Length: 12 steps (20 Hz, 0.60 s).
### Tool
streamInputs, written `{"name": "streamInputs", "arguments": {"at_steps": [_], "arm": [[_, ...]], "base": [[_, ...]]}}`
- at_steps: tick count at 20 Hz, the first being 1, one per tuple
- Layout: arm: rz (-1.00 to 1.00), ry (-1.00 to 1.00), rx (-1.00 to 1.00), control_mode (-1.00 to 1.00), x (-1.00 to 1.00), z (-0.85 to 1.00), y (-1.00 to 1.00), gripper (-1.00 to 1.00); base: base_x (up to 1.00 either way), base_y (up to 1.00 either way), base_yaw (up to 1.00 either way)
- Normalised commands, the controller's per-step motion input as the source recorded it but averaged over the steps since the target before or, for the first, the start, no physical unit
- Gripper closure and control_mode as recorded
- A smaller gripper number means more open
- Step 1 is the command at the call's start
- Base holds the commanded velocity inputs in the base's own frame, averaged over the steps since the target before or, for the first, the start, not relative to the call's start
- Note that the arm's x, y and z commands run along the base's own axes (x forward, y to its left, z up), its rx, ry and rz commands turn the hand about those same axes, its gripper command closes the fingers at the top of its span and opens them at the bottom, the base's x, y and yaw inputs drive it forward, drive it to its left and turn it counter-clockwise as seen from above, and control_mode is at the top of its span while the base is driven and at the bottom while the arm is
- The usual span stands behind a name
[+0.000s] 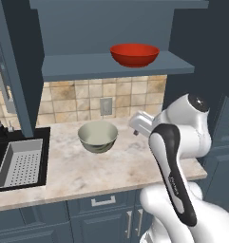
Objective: Open the cabinet. Pick the bowls from the counter and place them in the cabinet. Then close the cabinet.
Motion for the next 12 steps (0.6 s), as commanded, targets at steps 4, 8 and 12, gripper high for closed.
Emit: {"name": "streamInputs", "arguments": {"at_steps": [4, 8, 12], "arm": [[0.08, 0.00, -0.02, -1.00, 0.27, -0.34, 0.06, -1.00], [0.07, -0.05, 0.00, -1.00, 0.30, -0.38, 0.15, -1.00], [0.06, -0.03, 0.00, -1.00, 0.36, -0.22, 0.10, -1.00]], "base": [[0.00, 0.00, 0.00], [0.00, 0.00, 0.00], [0.00, 0.00, 0.00]]}}
